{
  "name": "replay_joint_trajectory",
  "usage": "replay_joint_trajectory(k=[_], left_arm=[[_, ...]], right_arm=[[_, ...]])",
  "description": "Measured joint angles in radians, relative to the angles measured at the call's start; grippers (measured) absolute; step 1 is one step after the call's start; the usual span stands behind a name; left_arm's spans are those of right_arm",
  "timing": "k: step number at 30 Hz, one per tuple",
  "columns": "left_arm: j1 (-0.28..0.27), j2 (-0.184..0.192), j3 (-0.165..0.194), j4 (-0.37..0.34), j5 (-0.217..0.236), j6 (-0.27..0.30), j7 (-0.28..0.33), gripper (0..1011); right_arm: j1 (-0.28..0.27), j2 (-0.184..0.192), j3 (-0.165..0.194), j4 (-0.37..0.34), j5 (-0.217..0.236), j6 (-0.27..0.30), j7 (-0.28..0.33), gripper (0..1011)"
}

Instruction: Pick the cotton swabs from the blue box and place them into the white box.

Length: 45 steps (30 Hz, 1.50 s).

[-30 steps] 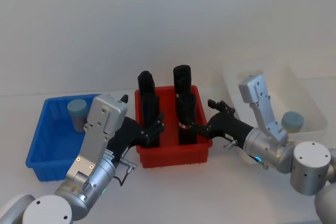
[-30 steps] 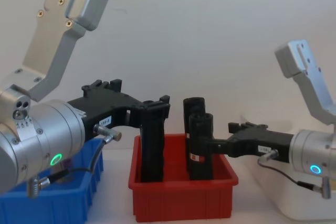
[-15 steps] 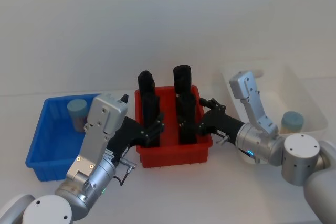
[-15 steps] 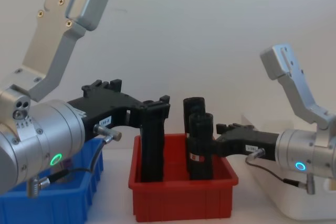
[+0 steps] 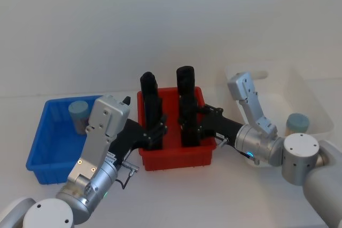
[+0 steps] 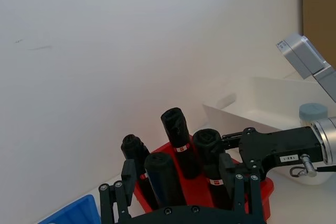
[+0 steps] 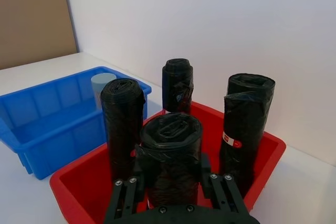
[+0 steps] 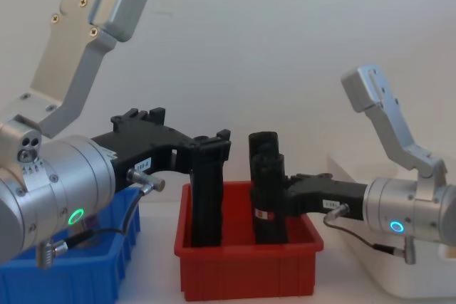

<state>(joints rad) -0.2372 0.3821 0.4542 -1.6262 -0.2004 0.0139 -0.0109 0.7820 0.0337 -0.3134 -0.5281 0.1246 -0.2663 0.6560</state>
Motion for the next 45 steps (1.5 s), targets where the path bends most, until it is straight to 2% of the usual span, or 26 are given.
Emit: replay_joint_trajectory(k=[1, 5, 12, 16, 23, 31, 35, 36, 42, 45], left_arm=[[0.0, 0.0, 0.0, 0.0, 0.0, 0.0, 0.0, 1004], [0.0, 0.0, 0.0, 0.0, 0.0, 0.0, 0.0, 1004], [0.0, 0.0, 0.0, 0.0, 0.0, 0.0, 0.0, 1004], [0.0, 0.0, 0.0, 0.0, 0.0, 0.0, 0.0, 1004], [0.0, 0.0, 0.0, 0.0, 0.0, 0.0, 0.0, 1004], [0.0, 0.0, 0.0, 0.0, 0.0, 0.0, 0.0, 1004], [0.0, 0.0, 0.0, 0.0, 0.0, 0.0, 0.0, 1004], [0.0, 0.0, 0.0, 0.0, 0.0, 0.0, 0.0, 1004], [0.0, 0.0, 0.0, 0.0, 0.0, 0.0, 0.0, 1004], [0.0, 0.0, 0.0, 0.0, 0.0, 0.0, 0.0, 1004]], right_arm=[[0.007, -0.003, -0.001, 0.013, 0.0, -0.006, 0.004, 591], [0.018, -0.006, -0.002, 0.035, 0.001, -0.017, 0.01, 521], [0.024, -0.007, 0.0, 0.045, 0.003, -0.026, 0.009, 475], [0.007, -0.001, 0.004, 0.007, 0.008, -0.023, -0.006, 457], [-0.06, 0.022, 0.012, -0.136, 0.026, 0.006, -0.056, 416], [-0.166, 0.056, 0.017, -0.373, 0.056, 0.056, -0.146, 381], [-0.2, 0.066, 0.018, -0.448, 0.066, 0.073, -0.179, 374], [-0.216, 0.072, 0.019, -0.485, 0.07, 0.08, -0.194, 371], [-0.269, 0.089, 0.022, -0.6, 0.085, 0.111, -0.257, 371], [-0.285, 0.095, 0.024, -0.636, 0.089, 0.121, -0.281, 371]])
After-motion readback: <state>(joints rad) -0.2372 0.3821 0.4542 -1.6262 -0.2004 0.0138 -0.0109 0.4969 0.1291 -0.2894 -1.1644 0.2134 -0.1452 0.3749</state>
